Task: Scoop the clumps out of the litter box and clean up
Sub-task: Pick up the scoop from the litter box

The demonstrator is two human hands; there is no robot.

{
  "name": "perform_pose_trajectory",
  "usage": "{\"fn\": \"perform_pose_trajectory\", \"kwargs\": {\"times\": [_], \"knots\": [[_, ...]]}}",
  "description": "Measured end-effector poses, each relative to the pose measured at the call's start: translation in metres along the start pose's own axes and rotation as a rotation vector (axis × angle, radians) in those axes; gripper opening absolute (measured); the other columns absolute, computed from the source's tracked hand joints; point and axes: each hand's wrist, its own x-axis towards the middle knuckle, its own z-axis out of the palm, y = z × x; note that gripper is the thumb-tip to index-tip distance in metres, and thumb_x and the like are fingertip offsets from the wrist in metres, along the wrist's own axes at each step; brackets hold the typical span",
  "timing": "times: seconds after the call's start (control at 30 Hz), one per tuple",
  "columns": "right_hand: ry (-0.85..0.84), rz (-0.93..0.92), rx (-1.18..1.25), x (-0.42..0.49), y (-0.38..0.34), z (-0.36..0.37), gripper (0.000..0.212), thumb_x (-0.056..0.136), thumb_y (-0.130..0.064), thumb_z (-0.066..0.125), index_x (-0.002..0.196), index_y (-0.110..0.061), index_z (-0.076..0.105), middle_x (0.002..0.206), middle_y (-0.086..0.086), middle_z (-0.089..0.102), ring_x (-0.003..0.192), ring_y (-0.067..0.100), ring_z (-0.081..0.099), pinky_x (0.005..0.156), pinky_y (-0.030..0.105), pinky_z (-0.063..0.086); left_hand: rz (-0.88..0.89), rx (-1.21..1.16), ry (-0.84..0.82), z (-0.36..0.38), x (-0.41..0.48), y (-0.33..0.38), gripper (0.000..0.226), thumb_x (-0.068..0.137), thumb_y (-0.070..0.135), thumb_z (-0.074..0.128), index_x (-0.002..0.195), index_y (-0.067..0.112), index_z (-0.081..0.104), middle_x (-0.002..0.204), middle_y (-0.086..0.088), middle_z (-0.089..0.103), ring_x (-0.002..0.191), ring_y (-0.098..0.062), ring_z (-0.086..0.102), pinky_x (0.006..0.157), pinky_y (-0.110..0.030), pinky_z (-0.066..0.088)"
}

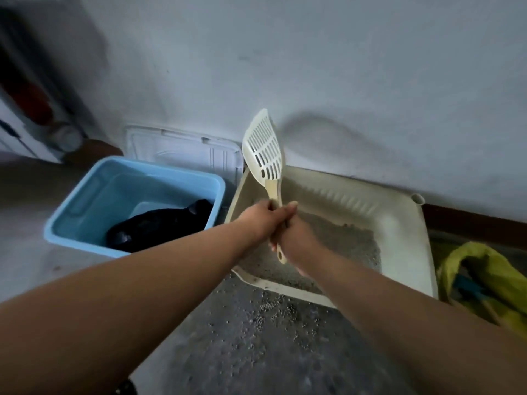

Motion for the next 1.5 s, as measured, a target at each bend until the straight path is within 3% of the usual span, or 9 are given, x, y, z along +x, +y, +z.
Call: {"fn": "perform_pose_trajectory", "kwargs": {"times": [0.1,0.3,0.43,0.6,0.73,0.9,1.23,1.4,1.5], "knots": [[-0.118,-0.172,-0.292,0.013,-0.021,0.043,0.045,0.089,-0.012,0.059,0.132,-0.012,0.046,0.114,0.010,0.062,0.101,0.018,0.058,0.089,0.030,0.048,-0.099,0.001,0.407,-0.040,0.005,-0.012,0.045,0.097,0.044,0.043,0.121,0.008,0.055,0.116,-0.016,0.064,0.108,-0.035,0.060,0.097,-0.039,0.046],[-0.163,-0.147,-0.511,0.046,-0.034,0.082,0.053,0.084,-0.017,0.070,0.133,-0.013,0.051,0.128,0.011,0.050,0.102,0.018,0.055,0.093,0.030,0.045,-0.120,-0.552,0.823,-0.138,0.010,-0.049,0.019,0.094,0.025,0.053,0.106,0.012,0.045,0.071,0.000,0.060,0.071,-0.021,0.060,0.084,-0.042,0.054],[-0.164,-0.205,-0.601,0.061,-0.041,0.101,0.049,0.086,-0.019,0.067,0.132,-0.013,0.052,0.127,0.007,0.056,0.109,0.018,0.056,0.096,0.029,0.043,-0.209,-0.919,0.716,-0.169,0.017,-0.072,0.040,0.087,0.021,0.068,0.117,-0.001,0.052,0.078,-0.011,0.064,0.065,-0.022,0.065,0.063,-0.046,0.058],[-0.256,-0.268,-1.010,0.084,-0.040,0.153,0.051,0.090,-0.026,0.058,0.136,-0.012,0.041,0.129,0.015,0.054,0.118,0.032,0.052,0.096,0.036,0.042,-0.294,-0.972,0.551,-0.165,0.016,-0.085,0.018,0.090,0.019,0.064,0.090,0.002,0.057,0.081,-0.011,0.063,0.065,-0.022,0.062,0.060,-0.042,0.055],[-0.204,-0.114,-1.223,0.108,-0.035,0.178,0.034,0.097,-0.016,0.040,0.126,-0.007,0.054,0.126,0.017,0.057,0.115,0.034,0.055,0.093,0.036,0.044,-0.383,-0.755,0.343,-0.161,0.011,-0.092,0.020,0.097,0.022,0.054,0.088,0.004,0.056,0.076,-0.013,0.059,0.066,-0.023,0.057,0.063,-0.037,0.050],[-0.312,0.009,-1.385,0.126,-0.024,0.183,0.035,0.093,-0.018,0.051,0.127,-0.008,0.056,0.128,0.015,0.056,0.112,0.032,0.056,0.097,0.037,0.045,-0.401,-0.431,0.317,-0.172,0.007,-0.102,0.013,0.093,0.010,0.055,0.080,0.009,0.054,0.071,-0.010,0.052,0.065,-0.023,0.053,0.065,-0.032,0.048],[-0.001,-0.368,-1.306,0.104,-0.038,0.111,0.029,0.086,-0.014,0.052,0.113,-0.014,0.064,0.117,0.009,0.057,0.112,0.030,0.052,0.088,0.033,0.041,-0.152,-0.151,0.202,-0.149,0.014,-0.069,0.013,0.093,0.019,0.057,0.097,0.010,0.065,0.088,-0.010,0.064,0.083,-0.024,0.057,0.077,-0.032,0.045],[0.076,-0.311,-1.285,0.058,-0.035,0.037,0.037,0.085,-0.016,0.053,0.121,-0.020,0.061,0.116,0.008,0.056,0.111,0.029,0.052,0.091,0.036,0.042,-0.005,-0.024,0.105,-0.095,0.011,-0.020,0.015,0.092,0.019,0.060,0.104,0.012,0.064,0.085,-0.005,0.065,0.070,-0.014,0.059,0.059,-0.020,0.046],[0.096,-0.193,-1.276,0.024,-0.024,-0.016,0.036,0.089,-0.019,0.053,0.124,-0.022,0.058,0.119,0.008,0.053,0.114,0.029,0.051,0.097,0.040,0.041,0.050,0.071,-0.025,-0.047,0.004,0.009,0.017,0.092,0.021,0.060,0.107,0.012,0.063,0.097,-0.006,0.066,0.080,-0.016,0.062,0.068,-0.023,0.048]]}}
